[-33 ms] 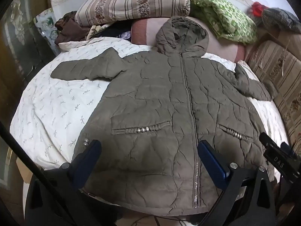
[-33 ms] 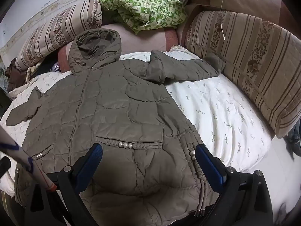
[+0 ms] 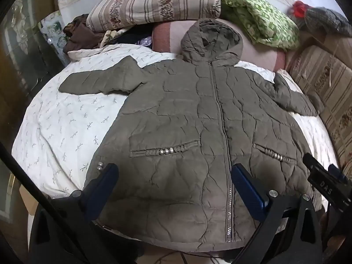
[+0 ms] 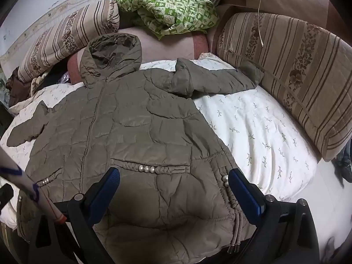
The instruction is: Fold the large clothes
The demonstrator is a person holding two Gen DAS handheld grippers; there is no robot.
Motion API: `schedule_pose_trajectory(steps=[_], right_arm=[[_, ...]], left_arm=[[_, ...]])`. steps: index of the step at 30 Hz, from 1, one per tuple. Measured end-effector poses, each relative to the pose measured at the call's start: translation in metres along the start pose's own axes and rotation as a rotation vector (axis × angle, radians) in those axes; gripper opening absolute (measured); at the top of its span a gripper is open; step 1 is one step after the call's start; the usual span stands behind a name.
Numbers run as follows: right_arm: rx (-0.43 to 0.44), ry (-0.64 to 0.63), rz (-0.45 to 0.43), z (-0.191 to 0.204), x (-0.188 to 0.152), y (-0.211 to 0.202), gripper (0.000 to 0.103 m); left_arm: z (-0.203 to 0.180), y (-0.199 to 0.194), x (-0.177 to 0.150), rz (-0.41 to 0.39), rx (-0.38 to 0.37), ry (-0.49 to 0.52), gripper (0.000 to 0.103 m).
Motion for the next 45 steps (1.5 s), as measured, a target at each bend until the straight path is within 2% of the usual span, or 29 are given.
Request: schedule_pose_trajectory(steps=[3,13,22,27,35,42,45], right_arm=[[-0.001,0.002,0.012,0.001,-0.010,0.011,0.101],[-0.008,0.014,0.021,-0.003,-0.004,0.002,0.101],[-0.007,0.023,0.026,-0.006,-0.006,0.002,0.101],[-0.009,0.035,0.032,-0.008,-0.010,0.001,0.101],[-0.002,0.032,0.040,-0.008,-0.012,0.002,0.101],[0.000,0.023,0.045,-0.005,-0.013,0.002,0.101],[-0.001,0.019,0.041,-0.004,-0.014,0.000,0.101]], left_arm=[[-0.002,0.002,-0.003,0.026,-0.025,0.015,0.102],[-0.011,-0.010,-0.021,0.019,-0.065,-0.002,0.102],[-0.010,-0.009,-0.030,0.050,-0.060,0.029,0.102],[-0.008,-0.011,-0.030,0.034,-0.059,0.036,0.102],[0.002,-0.003,-0.029,0.070,-0.030,0.002,0.102],[0.006,-0.004,-0.029,0.074,-0.071,-0.028,0.102],[0.009,-0.005,-0.028,0.072,-0.067,-0.046,0.102]])
Point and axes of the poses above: each gripper's, at about its wrist camera, not at the fingertips, and y roughly the way its jaws point, z to its left, x to its top, the point moved 6 cm from there along y, roughly the way its jaws point, and after that the axes turned 12 degrees about -y, right-handed, at the moved point
